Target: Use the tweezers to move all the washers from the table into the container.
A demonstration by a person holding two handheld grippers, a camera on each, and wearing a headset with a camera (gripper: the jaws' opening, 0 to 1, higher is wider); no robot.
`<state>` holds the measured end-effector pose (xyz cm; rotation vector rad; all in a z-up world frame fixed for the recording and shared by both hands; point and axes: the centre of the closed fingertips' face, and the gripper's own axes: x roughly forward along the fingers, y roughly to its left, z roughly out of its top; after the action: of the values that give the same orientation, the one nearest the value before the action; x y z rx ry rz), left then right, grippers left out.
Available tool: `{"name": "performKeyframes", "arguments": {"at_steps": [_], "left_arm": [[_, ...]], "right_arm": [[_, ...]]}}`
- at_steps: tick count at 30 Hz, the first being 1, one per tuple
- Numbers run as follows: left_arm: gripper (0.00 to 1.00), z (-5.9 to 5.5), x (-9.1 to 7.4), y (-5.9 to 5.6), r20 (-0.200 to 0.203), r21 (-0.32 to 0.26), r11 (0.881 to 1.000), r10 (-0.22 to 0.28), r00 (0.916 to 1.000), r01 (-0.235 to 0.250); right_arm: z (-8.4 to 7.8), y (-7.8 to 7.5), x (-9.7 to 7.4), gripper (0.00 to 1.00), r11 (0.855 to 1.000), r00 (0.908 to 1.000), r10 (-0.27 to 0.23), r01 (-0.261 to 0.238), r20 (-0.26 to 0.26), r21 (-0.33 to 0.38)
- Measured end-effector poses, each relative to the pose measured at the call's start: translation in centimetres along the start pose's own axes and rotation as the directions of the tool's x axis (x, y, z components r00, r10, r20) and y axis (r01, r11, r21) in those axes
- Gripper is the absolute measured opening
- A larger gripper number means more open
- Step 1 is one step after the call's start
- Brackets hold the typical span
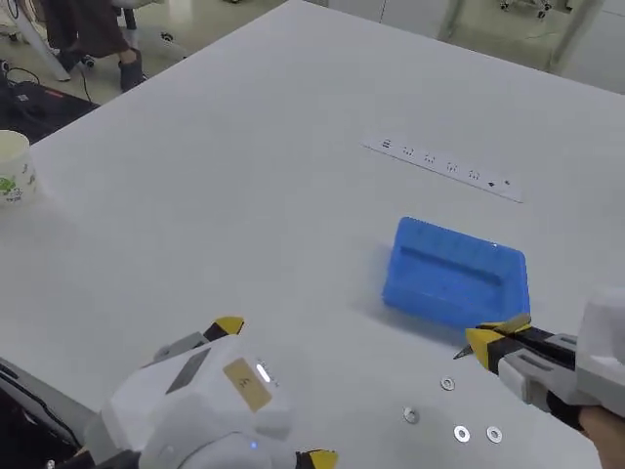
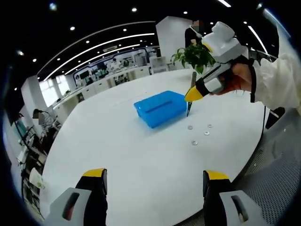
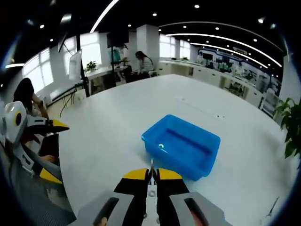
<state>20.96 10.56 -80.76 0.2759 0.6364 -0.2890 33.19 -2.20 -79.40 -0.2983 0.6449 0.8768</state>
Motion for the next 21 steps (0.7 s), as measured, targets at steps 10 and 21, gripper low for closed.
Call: {"name": "performKeyframes", "arguments": {"at_steps": [10,21], "left_arm": [[0.85,-0.1,0.0,-0.2,-0.007,0.007,1.000,-0.010,0.9999,0.010],[0.85,-0.5,0.1,-0.1,-0.018,0.009,1.000,-0.002,0.9998,0.002]], "right_arm": [[-1.8,-1.0,1.2,0.03,1.000,0.9989,0.001,-0.001,-0.047,0.013],[-2.7,-1.4,1.9,0.03,1.000,0.9973,0.005,-0.005,-0.073,0.010]]}}
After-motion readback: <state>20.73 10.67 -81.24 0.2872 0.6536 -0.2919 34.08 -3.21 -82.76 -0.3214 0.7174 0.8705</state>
